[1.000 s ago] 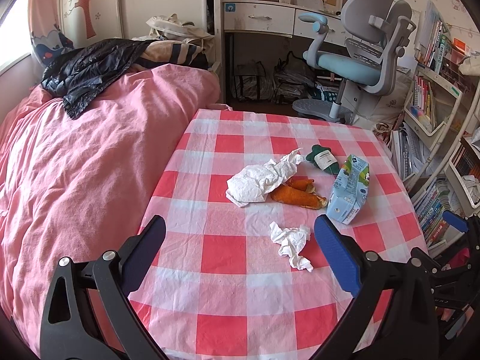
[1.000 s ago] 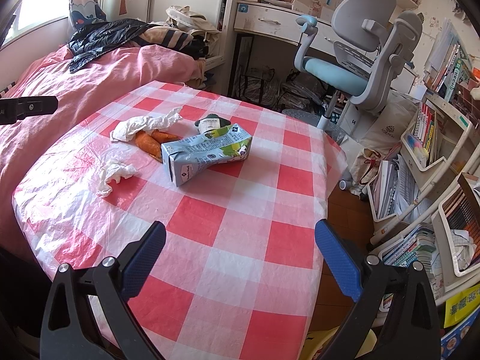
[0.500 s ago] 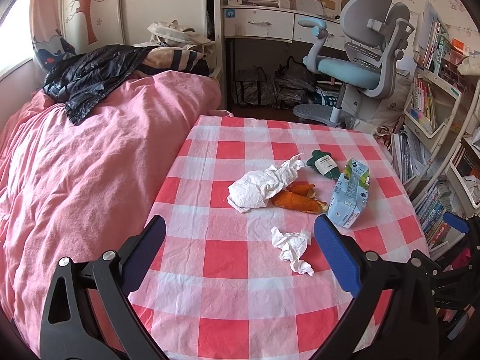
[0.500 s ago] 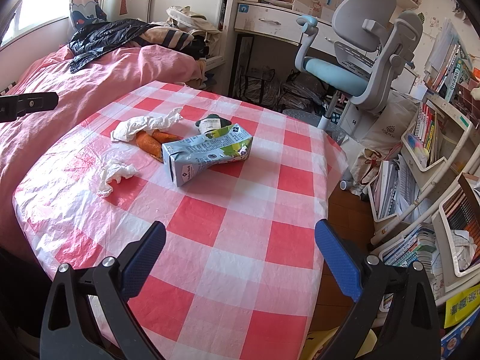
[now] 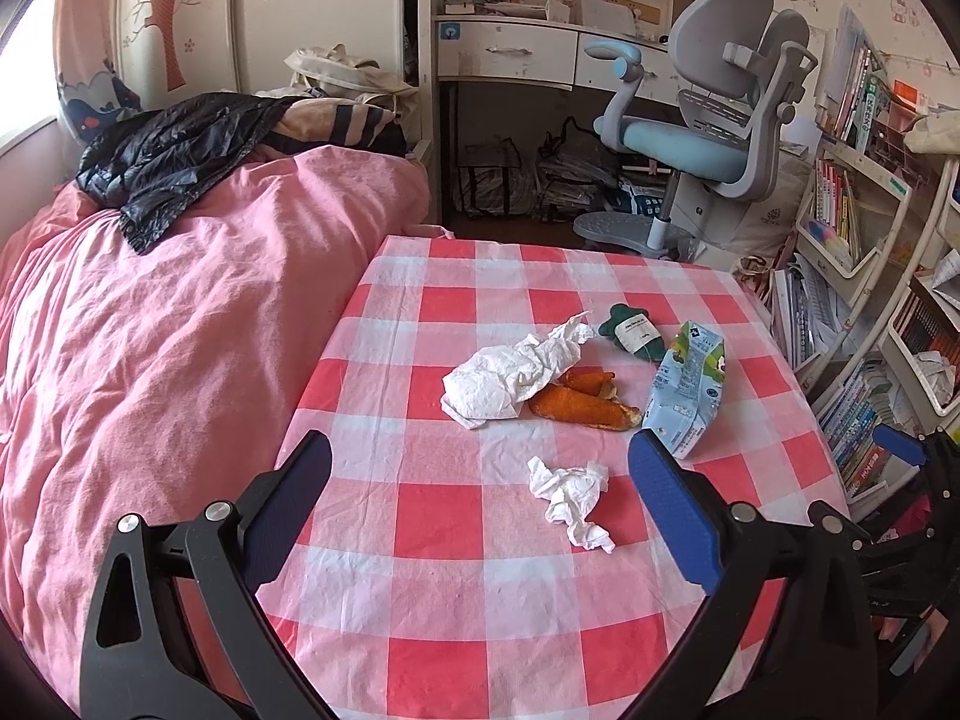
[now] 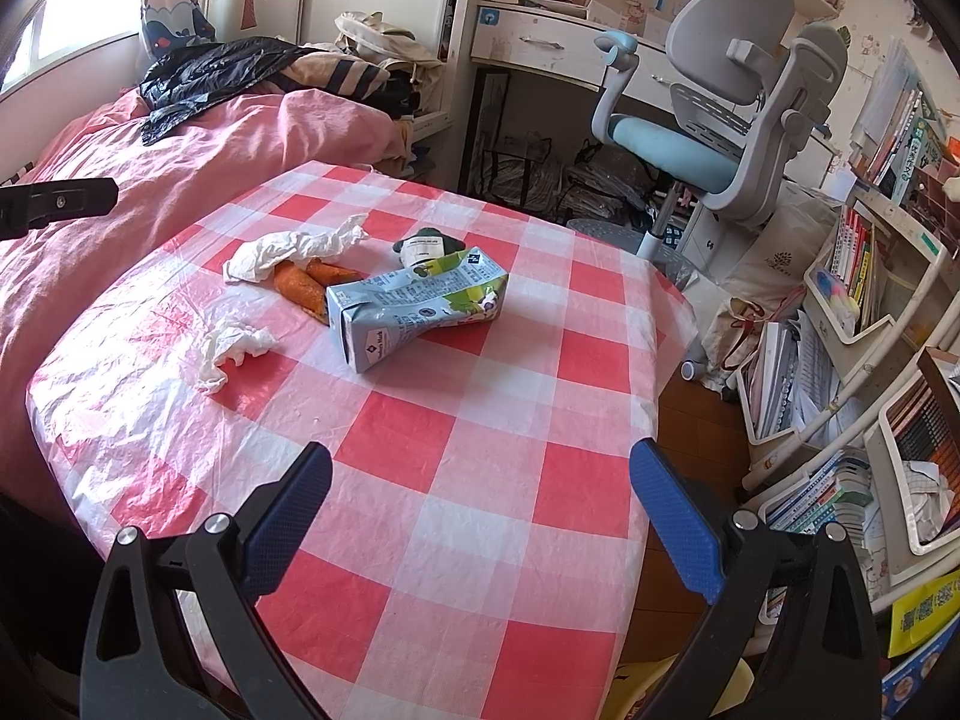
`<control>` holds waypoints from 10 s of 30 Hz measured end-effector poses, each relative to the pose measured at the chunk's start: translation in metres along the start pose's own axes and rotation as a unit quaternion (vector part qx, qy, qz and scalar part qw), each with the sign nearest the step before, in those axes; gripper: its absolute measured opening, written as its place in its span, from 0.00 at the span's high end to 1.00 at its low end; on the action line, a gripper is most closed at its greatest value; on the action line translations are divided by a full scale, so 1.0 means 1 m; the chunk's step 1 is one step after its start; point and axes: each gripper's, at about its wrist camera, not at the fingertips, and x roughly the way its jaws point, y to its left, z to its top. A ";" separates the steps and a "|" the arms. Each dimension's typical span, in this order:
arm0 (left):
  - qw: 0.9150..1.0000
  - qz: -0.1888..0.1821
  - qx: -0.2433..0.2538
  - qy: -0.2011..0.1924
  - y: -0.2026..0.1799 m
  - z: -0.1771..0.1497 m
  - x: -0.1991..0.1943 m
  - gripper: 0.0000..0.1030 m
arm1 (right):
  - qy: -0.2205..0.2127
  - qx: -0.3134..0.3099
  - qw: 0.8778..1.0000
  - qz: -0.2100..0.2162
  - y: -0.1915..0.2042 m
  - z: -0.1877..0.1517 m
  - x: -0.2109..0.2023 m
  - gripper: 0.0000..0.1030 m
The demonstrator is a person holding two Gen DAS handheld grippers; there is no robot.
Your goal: Collect trash
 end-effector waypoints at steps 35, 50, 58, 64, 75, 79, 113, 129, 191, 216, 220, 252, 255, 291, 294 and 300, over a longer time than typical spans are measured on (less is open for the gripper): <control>1.000 0.004 0.000 0.019 0.003 -0.002 0.009 0.07 | 0.001 -0.006 1.000 0.005 0.008 0.001 0.001 0.08; 1.000 0.006 0.000 0.021 0.004 -0.002 0.009 0.07 | 0.000 -0.006 1.000 0.006 0.007 0.001 0.001 0.08; 1.000 0.007 0.000 0.022 0.004 -0.001 0.009 0.07 | 0.001 -0.006 1.000 0.006 0.007 0.001 0.001 0.08; 1.000 0.007 0.000 0.022 0.005 -0.002 0.009 0.07 | 0.000 -0.007 1.000 0.006 0.007 0.001 0.000 0.08; 1.000 0.007 0.000 0.023 0.005 0.000 0.010 0.07 | 0.000 -0.007 1.000 0.007 0.007 0.001 0.000 0.08; 1.000 0.008 -0.001 0.023 0.005 -0.001 0.010 0.07 | 0.000 -0.007 1.000 0.007 0.007 0.002 0.000 0.08; 1.000 0.009 -0.001 0.025 0.006 0.000 0.010 0.07 | 0.001 -0.008 1.000 0.007 0.007 0.001 0.000 0.08; 1.000 0.009 0.000 0.025 0.005 0.001 0.010 0.07 | 0.001 -0.008 1.000 0.008 0.008 0.002 0.000 0.08; 0.993 -0.006 0.019 0.115 -0.025 -0.017 0.085 0.08 | 0.011 0.068 0.992 0.108 -0.008 0.014 0.027 0.08; 0.993 -0.053 -0.097 0.049 0.036 0.043 0.081 0.85 | 0.073 0.161 0.976 0.129 -0.003 0.071 0.127 0.07; 0.992 -0.056 -0.100 0.049 0.044 0.045 0.080 0.85 | 0.084 0.160 0.975 0.128 -0.002 0.072 0.140 0.08; 0.984 -0.152 0.053 0.080 -0.100 0.007 0.042 0.85 | 0.031 0.209 0.970 0.120 -0.097 -0.054 -0.015 0.51; 0.976 -0.184 0.086 0.082 -0.146 -0.002 0.032 0.85 | 0.029 0.215 0.972 0.085 -0.122 -0.082 -0.037 0.50; 0.963 -0.142 0.227 0.013 -0.319 -0.042 -0.013 0.11 | -0.026 0.180 0.983 -0.020 -0.175 -0.148 -0.043 0.15; 0.980 -0.095 0.173 -0.018 -0.252 -0.013 -0.020 0.08 | -0.052 0.129 0.990 -0.005 -0.137 -0.098 -0.045 0.11; 0.998 0.021 0.061 -0.016 -0.125 0.023 0.007 0.07 | -0.052 0.045 0.997 0.018 -0.062 -0.024 -0.035 0.09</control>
